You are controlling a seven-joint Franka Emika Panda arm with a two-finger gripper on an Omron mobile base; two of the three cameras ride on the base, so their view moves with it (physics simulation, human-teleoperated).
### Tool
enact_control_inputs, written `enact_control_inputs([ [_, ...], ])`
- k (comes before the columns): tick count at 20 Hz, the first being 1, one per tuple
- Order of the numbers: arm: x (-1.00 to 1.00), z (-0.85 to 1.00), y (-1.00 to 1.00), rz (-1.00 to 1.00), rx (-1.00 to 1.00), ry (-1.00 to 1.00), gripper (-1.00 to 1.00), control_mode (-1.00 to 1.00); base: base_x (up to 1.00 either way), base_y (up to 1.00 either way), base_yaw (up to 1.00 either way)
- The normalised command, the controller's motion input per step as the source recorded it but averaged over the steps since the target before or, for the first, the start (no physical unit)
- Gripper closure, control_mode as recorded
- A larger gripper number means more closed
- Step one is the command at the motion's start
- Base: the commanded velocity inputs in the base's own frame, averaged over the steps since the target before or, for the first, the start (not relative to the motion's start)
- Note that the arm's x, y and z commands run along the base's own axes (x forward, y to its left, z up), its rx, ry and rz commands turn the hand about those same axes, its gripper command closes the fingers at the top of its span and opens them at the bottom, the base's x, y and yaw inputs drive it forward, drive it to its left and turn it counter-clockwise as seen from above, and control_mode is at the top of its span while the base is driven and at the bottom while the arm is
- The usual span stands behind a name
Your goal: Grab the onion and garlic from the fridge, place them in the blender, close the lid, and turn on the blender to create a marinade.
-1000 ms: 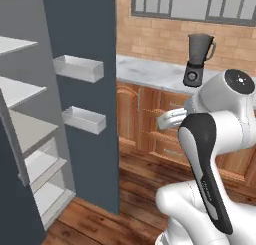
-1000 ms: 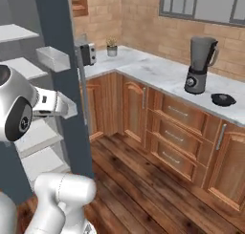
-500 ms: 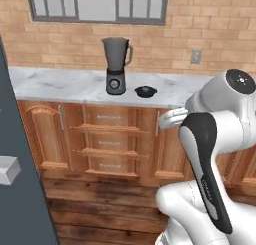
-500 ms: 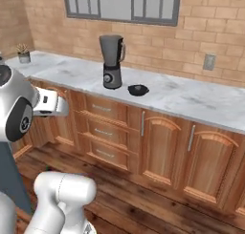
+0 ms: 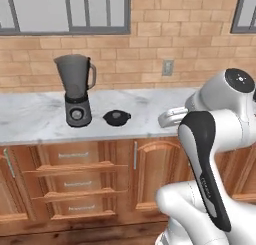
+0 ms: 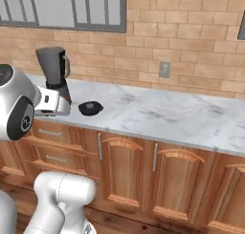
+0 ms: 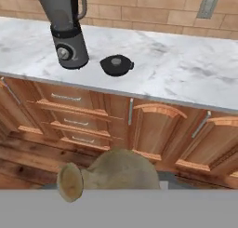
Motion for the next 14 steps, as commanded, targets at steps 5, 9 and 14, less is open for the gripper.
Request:
enact_control_inputs([
  [5,0.0,0.0,0.0,0.0,0.0,0.0,1.0,1.0,0.98,0.29,-0.13],
  [9,0.0,0.0,0.0,0.0,0.0,0.0,1.0,1.0,0.54,0.56,0.01],
  [14,0.0,0.0,0.0,0.0,0.0,0.0,1.0,1.0,0.41,0.48,0.16],
])
